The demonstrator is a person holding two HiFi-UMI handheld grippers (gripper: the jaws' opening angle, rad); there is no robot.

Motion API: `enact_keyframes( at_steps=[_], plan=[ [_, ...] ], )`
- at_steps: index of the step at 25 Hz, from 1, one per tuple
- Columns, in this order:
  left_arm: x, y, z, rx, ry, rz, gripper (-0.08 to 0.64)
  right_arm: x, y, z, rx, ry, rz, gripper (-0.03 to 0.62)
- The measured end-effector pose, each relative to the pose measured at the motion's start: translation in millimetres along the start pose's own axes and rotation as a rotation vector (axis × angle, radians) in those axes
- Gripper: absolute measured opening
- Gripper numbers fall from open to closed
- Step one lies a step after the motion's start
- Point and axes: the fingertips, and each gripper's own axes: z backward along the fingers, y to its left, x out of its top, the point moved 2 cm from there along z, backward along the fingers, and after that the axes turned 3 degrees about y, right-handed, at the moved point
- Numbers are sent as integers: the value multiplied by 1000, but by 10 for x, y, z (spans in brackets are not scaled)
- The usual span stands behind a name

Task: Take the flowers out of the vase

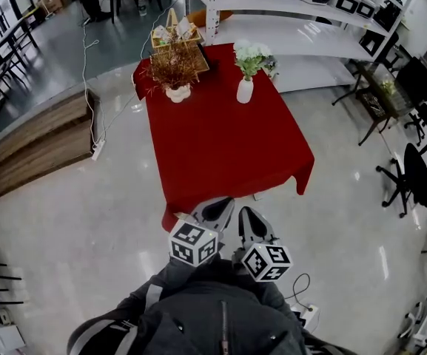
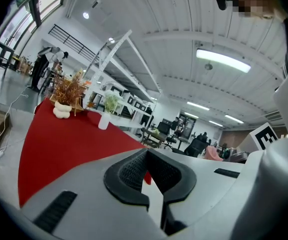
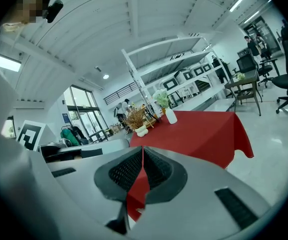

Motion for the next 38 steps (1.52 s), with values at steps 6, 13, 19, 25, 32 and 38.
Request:
enact_keyframes(
  at_steps=[6,13,19,25,32,38],
  plan=[
    [-109,-64,-20,6,19,14,8,-77,-50,44,4,12,-18,13],
    [-180,-102,-83,-5,55,24,8,-112,-142,99,-21,21,-45,13],
    [-211,-93,-198,-35,86,19,8,-108,-204,4,-31,17,-71,14],
    [-75,28,-370,-43,82,18,8,-17,-237,-195,-19,13,-84,13],
    [226,295,-617,-25,58,10,8,237,-342,-599,0,15,-76,13],
    [581,585,-882,7,20,16,8,550,-468,-1006,18,25,-52,14]
  ],
)
